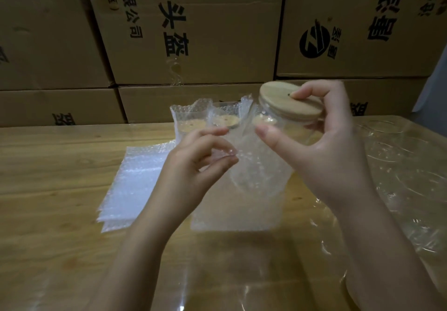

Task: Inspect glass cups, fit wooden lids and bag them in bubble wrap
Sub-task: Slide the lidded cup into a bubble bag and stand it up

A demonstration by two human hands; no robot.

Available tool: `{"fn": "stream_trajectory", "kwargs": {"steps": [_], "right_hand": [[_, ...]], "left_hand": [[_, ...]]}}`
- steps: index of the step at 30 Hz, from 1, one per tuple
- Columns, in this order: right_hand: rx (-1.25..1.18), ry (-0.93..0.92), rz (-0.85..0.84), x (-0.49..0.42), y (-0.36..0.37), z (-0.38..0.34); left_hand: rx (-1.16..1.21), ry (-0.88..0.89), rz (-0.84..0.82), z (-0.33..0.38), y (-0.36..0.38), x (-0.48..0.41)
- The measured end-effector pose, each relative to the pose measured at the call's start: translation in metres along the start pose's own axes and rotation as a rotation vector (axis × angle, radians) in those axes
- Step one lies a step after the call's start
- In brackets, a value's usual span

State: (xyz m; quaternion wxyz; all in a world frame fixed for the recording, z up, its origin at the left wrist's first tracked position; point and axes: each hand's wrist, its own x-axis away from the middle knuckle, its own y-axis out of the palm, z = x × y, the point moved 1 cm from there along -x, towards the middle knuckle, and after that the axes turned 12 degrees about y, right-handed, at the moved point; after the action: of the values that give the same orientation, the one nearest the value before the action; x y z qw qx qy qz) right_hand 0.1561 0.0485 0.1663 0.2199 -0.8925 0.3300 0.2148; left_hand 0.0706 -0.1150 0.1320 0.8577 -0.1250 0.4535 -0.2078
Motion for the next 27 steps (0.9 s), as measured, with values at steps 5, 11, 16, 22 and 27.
{"fn": "stream_trajectory", "kwargs": {"steps": [5, 11, 16, 22, 27], "right_hand": [[0.16, 0.089, -0.075, 0.003, 0.017, 0.006], [0.32, 0.18, -0.182, 0.004, 0.031, 0.018], [0.23, 0.289, -0.169, 0.002, 0.034, 0.018], [0.015, 0.384, -0.156, 0.0, 0.026, 0.018], [0.027, 0.209, 0.021, 0.001, 0.012, 0.009]], "left_hand": [[-0.352, 0.034, -0.134, -0.009, -0.014, 0.002], [-0.501, 0.09, -0.13, -0.009, -0.025, 0.001], [-0.407, 0.105, -0.086, -0.015, -0.027, 0.001], [-0.183, -0.013, 0.117, -0.02, -0.015, 0.002], [0.168, 0.042, 0.25, -0.013, -0.002, 0.0]]}}
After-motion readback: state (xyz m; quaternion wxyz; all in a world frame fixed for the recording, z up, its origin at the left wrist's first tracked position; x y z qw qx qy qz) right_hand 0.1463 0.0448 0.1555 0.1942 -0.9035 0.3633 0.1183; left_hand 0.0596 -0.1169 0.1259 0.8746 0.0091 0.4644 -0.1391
